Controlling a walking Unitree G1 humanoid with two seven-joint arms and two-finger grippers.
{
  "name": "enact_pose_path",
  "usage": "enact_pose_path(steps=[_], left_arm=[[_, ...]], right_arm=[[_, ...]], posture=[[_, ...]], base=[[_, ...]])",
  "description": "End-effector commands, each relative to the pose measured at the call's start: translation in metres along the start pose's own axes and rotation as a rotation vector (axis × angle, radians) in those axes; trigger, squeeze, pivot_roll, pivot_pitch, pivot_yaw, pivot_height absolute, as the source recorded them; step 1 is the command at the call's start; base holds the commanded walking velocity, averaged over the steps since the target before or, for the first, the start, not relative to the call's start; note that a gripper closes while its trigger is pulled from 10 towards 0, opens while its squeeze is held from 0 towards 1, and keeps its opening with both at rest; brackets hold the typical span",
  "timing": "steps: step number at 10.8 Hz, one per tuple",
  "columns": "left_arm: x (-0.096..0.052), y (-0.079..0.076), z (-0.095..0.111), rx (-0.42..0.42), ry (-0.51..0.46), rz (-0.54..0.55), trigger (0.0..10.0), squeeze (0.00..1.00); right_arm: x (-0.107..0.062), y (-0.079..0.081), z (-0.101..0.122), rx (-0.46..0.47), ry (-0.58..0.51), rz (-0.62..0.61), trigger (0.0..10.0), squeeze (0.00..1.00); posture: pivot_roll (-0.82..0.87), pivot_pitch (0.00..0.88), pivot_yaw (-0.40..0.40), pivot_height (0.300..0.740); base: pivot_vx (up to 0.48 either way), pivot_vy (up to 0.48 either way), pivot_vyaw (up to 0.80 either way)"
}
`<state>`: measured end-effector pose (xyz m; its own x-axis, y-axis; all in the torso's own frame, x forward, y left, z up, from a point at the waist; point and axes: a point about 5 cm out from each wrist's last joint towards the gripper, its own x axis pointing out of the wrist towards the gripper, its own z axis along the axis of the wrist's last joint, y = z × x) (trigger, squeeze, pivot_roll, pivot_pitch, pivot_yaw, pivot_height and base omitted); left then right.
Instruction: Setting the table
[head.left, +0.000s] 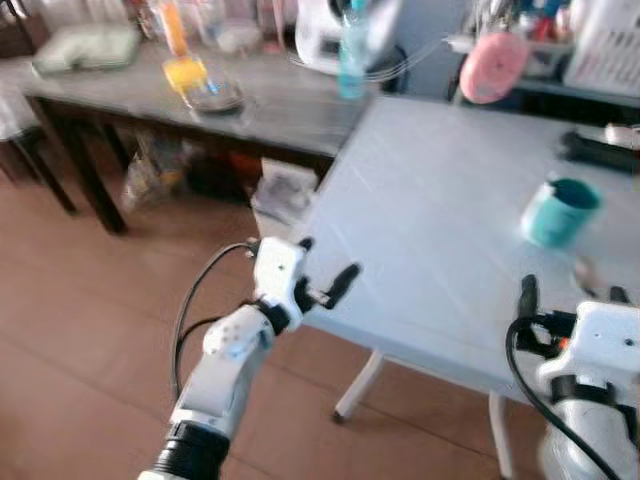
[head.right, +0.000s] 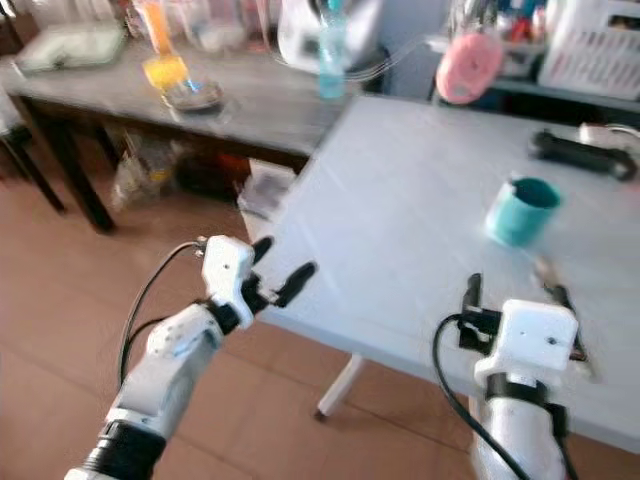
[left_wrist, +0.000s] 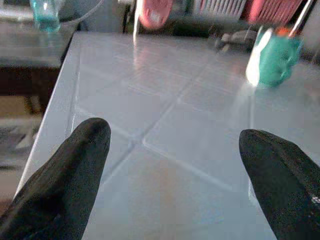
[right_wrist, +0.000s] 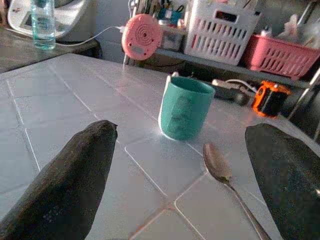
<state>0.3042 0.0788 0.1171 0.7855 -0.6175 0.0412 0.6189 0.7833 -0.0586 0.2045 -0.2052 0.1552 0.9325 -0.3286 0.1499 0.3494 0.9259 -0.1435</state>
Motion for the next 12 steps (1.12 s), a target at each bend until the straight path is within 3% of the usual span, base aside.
enact_pose_path(steps=[1,7,12], left_arm=[[0.003,0.0,0.006,0.013,-0.018,-0.004,10.0,0.0],[0.004,-0.002,0.005,0.021,-0.015,-0.026,10.0,0.0],[0.006,-0.001,0.0,0.032,0.053,-0.172,10.0,0.0]], right_arm=[[0.001,-0.002,0.002,-0.006,-0.011,-0.007,10.0,0.0],[0.002,-0.005,-0.002,0.01,0.004,-0.032,10.0,0.0],[0.003,0.006,-0.009,0.065,0.044,0.012,10.0,0.0]], posture=[[-0.07,0.076,0.039,0.74],[-0.07,0.067,0.036,0.74],[-0.06,0.071,0.039,0.74]], base=[[0.0,-0.48,0.0],[0.0,-0.469,0.0],[0.0,0.0,0.0]])
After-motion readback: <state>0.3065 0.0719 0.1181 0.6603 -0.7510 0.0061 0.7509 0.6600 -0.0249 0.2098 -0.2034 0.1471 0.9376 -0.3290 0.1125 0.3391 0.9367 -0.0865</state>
